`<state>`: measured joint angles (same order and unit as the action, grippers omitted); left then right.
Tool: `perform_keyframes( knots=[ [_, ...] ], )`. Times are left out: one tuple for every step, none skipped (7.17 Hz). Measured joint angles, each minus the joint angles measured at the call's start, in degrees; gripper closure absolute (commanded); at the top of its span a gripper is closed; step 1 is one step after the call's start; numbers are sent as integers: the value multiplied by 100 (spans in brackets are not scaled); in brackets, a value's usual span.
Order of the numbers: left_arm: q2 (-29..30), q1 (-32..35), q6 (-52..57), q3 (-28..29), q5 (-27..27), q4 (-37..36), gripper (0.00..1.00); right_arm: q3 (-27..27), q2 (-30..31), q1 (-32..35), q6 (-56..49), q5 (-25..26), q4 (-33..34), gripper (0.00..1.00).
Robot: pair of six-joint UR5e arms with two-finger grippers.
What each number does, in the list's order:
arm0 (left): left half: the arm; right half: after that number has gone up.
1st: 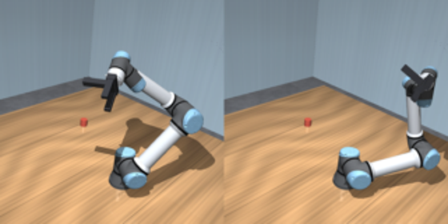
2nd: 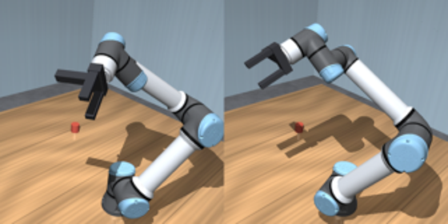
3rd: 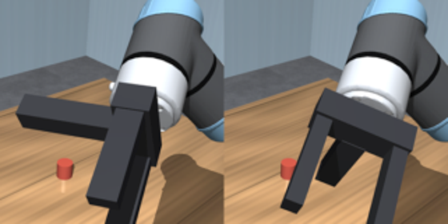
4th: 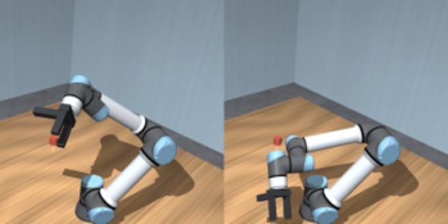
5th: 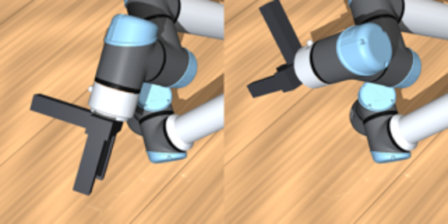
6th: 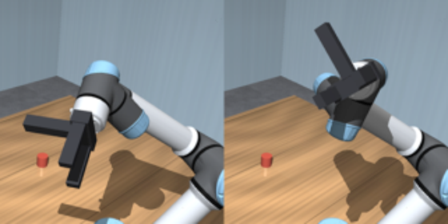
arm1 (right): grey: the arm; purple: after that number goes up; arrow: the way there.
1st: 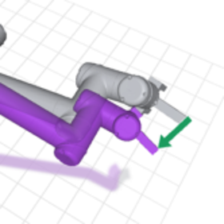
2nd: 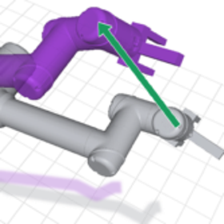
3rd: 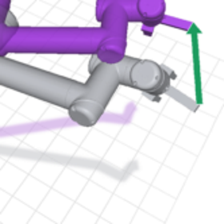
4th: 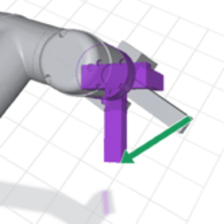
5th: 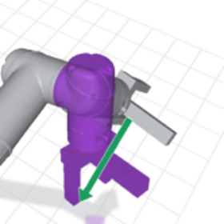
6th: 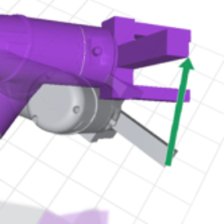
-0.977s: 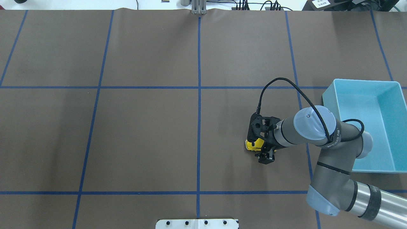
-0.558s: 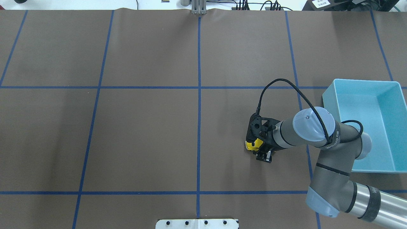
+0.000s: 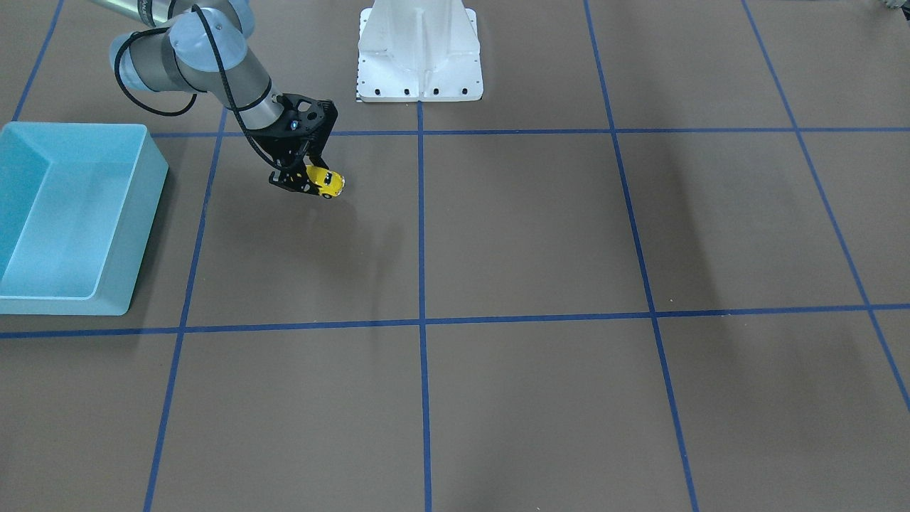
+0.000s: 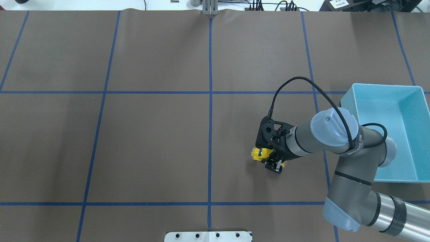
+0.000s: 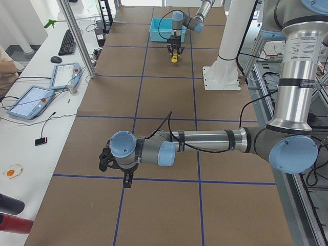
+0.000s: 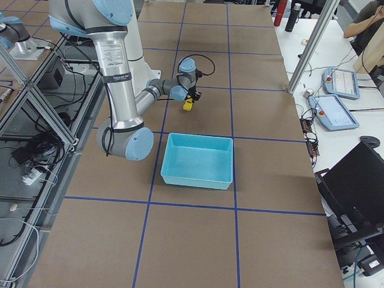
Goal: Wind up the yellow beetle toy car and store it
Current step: 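Lift the car with the right gripper and carry it into the bin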
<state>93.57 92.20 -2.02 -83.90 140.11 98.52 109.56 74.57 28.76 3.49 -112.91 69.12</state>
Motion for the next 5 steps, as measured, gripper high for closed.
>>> perform_keyframes(
  knots=[
    [6,0,0,0,-1,0,0,199,-162,312,-4,-330,419,100],
    [9,0,0,2,-1,0,0,305,-307,734,-40,-714,716,100],
    [11,0,-23,2,-1,0,0,413,-351,1180,-85,-1097,849,100],
    [12,0,-121,2,-1,0,0,589,-287,1545,-165,-1437,899,100],
    [12,0,-246,1,-1,2,0,873,-54,1808,-330,-1668,930,100]
  ],
)
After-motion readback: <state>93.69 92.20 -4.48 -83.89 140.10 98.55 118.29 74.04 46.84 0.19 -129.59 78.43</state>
